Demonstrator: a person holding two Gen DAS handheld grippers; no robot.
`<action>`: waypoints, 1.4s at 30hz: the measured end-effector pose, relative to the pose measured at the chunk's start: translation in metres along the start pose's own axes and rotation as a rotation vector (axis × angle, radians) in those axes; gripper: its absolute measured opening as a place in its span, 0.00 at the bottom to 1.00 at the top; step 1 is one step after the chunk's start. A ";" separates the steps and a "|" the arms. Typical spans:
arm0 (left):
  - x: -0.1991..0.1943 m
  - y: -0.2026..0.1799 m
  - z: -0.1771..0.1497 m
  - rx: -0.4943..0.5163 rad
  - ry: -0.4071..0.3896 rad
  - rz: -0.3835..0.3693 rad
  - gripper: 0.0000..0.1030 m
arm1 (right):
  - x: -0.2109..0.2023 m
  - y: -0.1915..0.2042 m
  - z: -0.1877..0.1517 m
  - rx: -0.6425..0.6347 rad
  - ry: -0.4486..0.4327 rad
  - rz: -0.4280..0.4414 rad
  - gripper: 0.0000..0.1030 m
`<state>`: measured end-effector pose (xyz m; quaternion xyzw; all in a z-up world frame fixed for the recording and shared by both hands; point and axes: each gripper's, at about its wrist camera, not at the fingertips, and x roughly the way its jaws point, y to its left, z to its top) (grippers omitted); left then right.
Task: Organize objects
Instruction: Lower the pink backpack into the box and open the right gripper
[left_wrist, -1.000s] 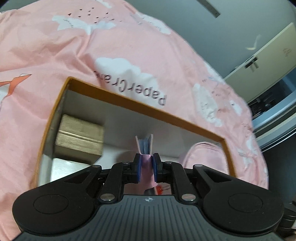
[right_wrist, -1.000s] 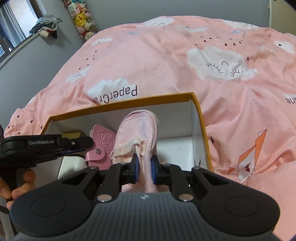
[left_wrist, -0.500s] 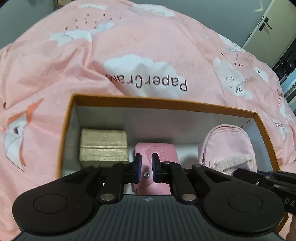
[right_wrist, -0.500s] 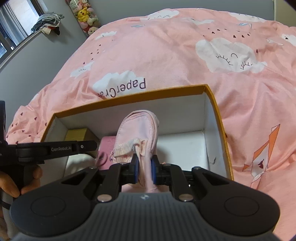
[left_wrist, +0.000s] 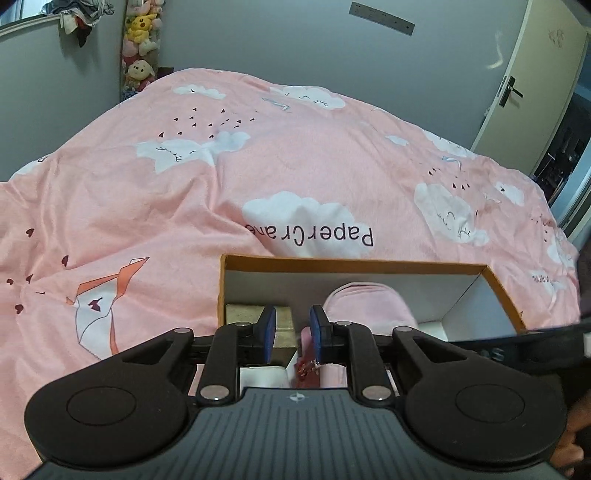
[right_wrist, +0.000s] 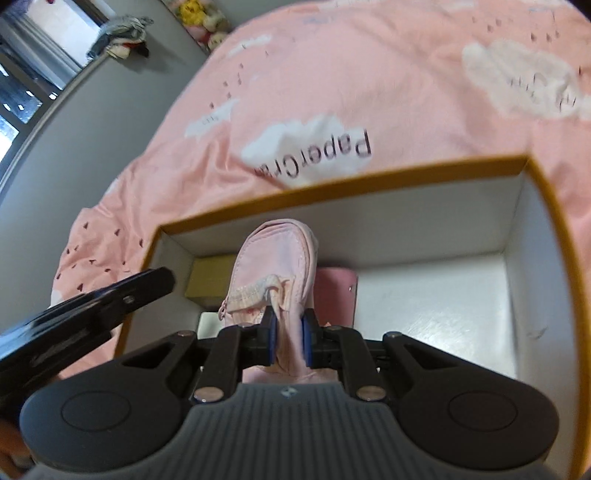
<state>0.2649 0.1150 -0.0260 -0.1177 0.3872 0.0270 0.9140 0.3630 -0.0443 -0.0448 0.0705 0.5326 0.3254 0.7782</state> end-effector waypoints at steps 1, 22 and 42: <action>0.001 0.000 -0.002 0.007 0.000 0.005 0.21 | 0.006 -0.001 0.001 0.010 0.013 -0.007 0.14; -0.005 -0.015 -0.022 0.076 0.000 0.034 0.22 | 0.043 0.014 0.006 -0.119 0.084 -0.151 0.40; -0.116 -0.068 -0.069 0.175 -0.181 -0.021 0.25 | -0.131 0.062 -0.107 -0.384 -0.385 -0.240 0.46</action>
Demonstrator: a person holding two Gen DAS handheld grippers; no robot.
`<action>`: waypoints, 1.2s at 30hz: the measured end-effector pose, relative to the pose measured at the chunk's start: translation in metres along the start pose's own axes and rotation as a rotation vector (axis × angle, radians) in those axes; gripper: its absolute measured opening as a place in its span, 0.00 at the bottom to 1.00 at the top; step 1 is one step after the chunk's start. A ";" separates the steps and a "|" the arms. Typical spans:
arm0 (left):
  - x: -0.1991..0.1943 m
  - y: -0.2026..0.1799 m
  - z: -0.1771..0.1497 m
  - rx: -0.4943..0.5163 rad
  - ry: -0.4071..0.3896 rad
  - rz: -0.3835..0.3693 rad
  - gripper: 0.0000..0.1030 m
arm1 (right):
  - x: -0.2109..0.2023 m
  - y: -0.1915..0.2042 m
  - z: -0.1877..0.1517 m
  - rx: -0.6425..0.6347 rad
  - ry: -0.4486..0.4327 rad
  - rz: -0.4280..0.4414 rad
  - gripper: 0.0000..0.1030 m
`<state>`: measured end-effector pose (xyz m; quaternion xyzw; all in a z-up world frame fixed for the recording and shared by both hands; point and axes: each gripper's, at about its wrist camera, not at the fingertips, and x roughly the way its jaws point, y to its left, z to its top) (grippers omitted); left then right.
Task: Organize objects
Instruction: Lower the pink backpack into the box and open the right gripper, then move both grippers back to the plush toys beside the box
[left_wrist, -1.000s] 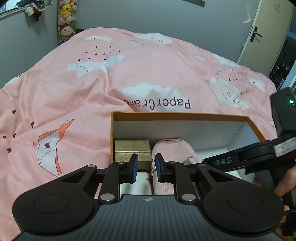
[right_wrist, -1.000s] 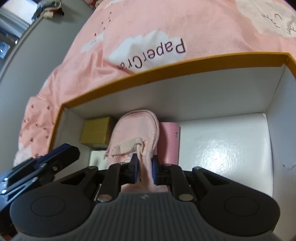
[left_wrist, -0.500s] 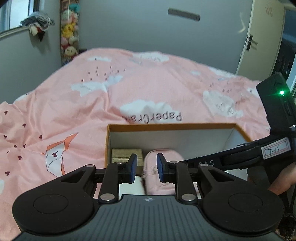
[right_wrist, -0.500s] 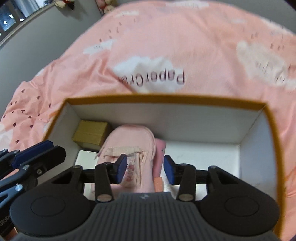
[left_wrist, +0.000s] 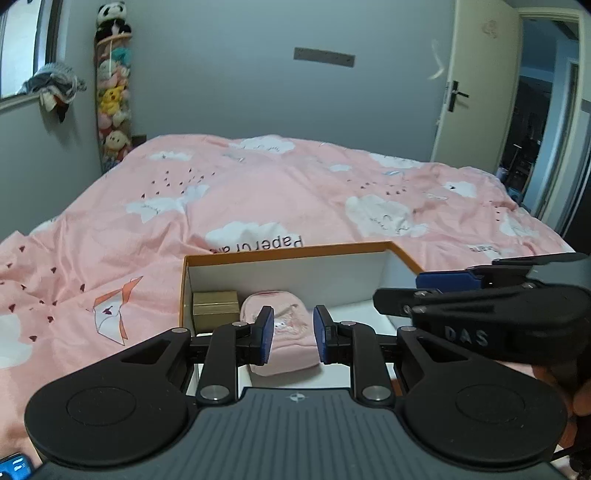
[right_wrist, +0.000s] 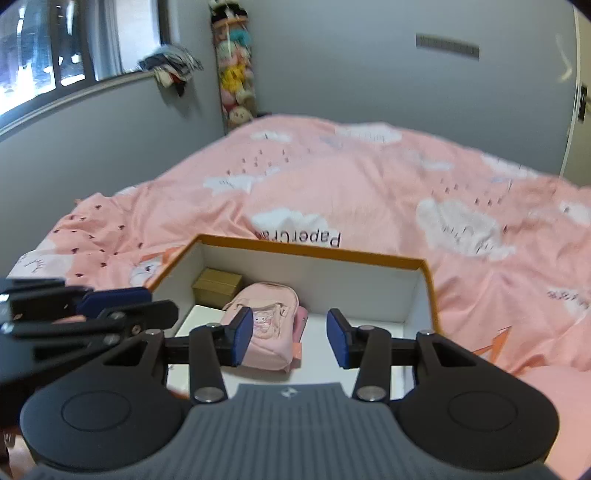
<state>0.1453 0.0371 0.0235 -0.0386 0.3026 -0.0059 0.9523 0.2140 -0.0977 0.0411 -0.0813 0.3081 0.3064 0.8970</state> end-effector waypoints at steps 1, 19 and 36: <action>-0.006 -0.003 -0.002 0.014 -0.010 -0.003 0.25 | -0.010 0.002 -0.004 -0.008 -0.014 -0.003 0.46; -0.050 -0.001 -0.077 0.067 0.192 -0.060 0.25 | -0.087 -0.005 -0.121 0.213 0.164 -0.070 0.61; -0.043 0.016 -0.115 -0.098 0.381 -0.117 0.37 | -0.069 0.008 -0.156 0.253 0.309 0.007 0.44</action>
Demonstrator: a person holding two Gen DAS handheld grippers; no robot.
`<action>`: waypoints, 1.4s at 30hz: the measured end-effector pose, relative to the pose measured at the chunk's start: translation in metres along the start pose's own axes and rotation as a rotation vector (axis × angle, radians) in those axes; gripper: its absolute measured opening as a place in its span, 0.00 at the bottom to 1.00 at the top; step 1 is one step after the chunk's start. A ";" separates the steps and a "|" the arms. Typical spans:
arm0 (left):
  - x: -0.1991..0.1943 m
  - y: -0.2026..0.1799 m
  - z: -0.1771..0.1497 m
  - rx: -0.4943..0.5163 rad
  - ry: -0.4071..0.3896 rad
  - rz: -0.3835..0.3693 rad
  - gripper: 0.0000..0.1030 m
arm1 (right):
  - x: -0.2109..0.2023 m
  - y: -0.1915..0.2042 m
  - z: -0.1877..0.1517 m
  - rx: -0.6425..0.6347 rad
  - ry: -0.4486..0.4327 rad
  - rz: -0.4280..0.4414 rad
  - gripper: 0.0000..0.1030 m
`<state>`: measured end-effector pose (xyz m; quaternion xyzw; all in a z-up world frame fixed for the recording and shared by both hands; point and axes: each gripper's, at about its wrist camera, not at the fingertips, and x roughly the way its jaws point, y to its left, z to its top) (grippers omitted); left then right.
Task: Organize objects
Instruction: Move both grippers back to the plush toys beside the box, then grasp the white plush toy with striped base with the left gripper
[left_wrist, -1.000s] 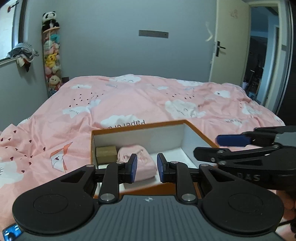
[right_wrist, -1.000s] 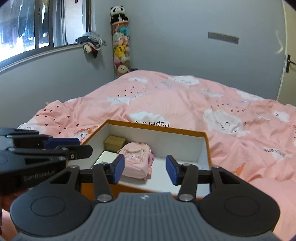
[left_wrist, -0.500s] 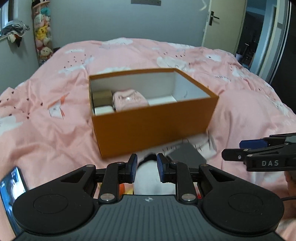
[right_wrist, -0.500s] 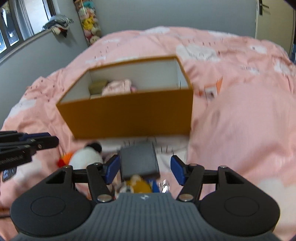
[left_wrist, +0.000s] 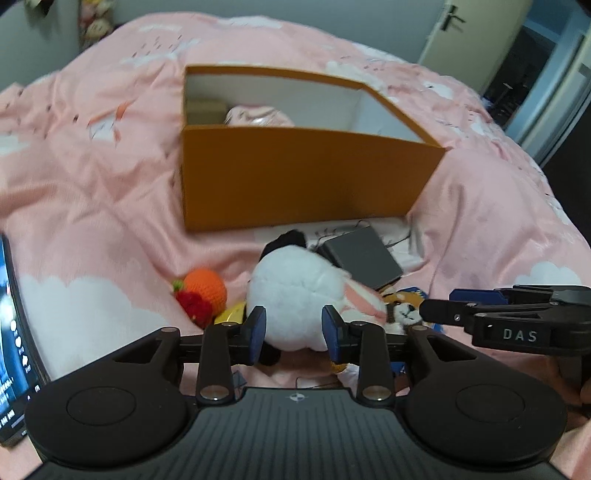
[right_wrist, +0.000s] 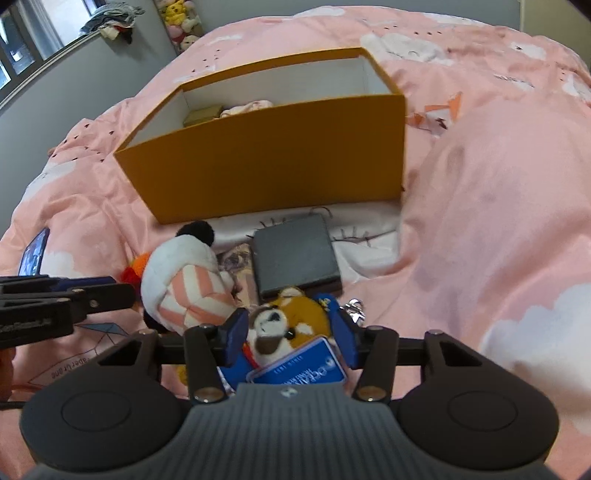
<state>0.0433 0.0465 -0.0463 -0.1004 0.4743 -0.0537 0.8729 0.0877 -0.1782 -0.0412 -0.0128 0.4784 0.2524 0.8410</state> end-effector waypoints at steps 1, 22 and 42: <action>0.001 0.002 0.000 -0.010 0.006 0.003 0.37 | 0.001 0.003 0.002 -0.014 -0.005 0.012 0.40; -0.013 0.009 0.006 -0.090 -0.030 -0.001 0.46 | 0.052 0.043 0.013 -0.111 0.112 0.255 0.00; 0.019 -0.004 -0.003 0.014 0.157 0.192 0.62 | 0.054 0.075 -0.005 -0.225 0.167 0.362 0.00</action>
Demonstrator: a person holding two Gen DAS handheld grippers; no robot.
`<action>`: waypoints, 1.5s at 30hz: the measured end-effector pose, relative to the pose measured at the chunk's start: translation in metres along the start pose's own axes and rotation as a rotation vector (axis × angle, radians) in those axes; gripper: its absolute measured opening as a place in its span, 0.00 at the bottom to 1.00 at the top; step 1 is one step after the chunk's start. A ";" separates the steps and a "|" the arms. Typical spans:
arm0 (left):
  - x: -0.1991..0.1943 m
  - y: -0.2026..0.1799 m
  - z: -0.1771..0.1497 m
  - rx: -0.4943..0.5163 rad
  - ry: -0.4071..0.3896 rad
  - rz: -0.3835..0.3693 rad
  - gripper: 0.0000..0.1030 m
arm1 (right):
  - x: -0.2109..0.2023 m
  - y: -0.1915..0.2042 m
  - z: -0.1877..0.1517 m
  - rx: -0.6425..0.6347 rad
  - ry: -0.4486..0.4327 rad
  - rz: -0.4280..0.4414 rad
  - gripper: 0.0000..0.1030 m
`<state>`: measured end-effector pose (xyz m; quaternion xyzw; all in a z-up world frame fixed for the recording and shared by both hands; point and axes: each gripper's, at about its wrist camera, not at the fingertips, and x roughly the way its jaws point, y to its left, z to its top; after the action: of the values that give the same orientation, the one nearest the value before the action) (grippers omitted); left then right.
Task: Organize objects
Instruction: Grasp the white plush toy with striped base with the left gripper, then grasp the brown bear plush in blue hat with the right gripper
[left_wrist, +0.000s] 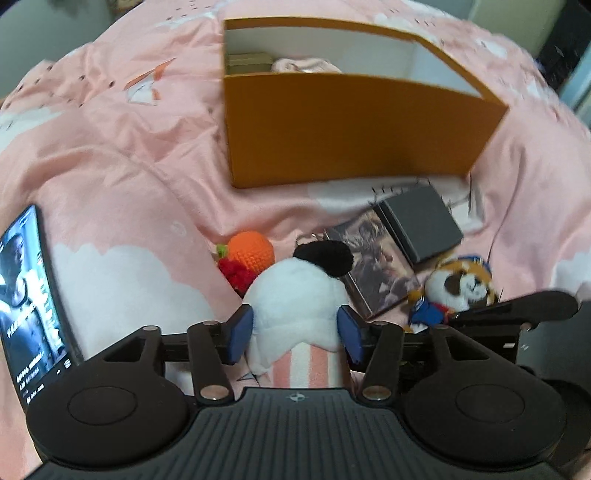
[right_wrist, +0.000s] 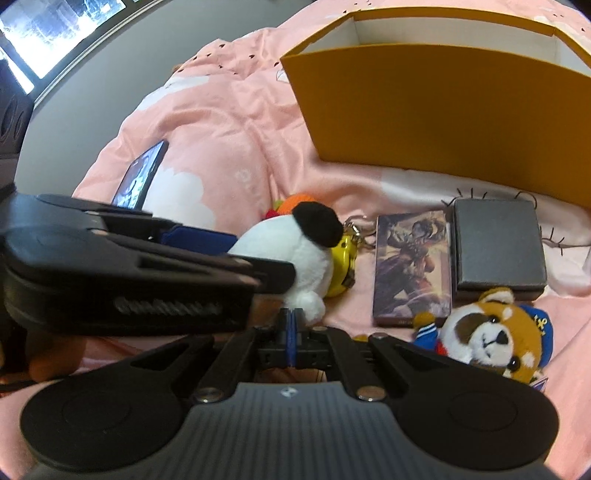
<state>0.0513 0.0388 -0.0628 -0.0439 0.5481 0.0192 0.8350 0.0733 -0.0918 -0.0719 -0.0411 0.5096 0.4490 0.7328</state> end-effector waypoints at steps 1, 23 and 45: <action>0.004 -0.003 -0.001 0.016 0.007 0.011 0.64 | -0.001 0.000 -0.001 0.000 0.003 0.004 0.00; -0.023 -0.001 -0.001 0.031 -0.165 -0.192 0.59 | -0.077 -0.015 -0.015 0.115 -0.185 -0.327 0.41; 0.000 0.016 0.006 -0.074 -0.121 -0.224 0.65 | -0.044 -0.107 -0.050 0.699 -0.004 -0.167 0.64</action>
<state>0.0556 0.0558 -0.0609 -0.1344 0.4872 -0.0515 0.8614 0.1091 -0.2084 -0.1044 0.1713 0.6258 0.1863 0.7378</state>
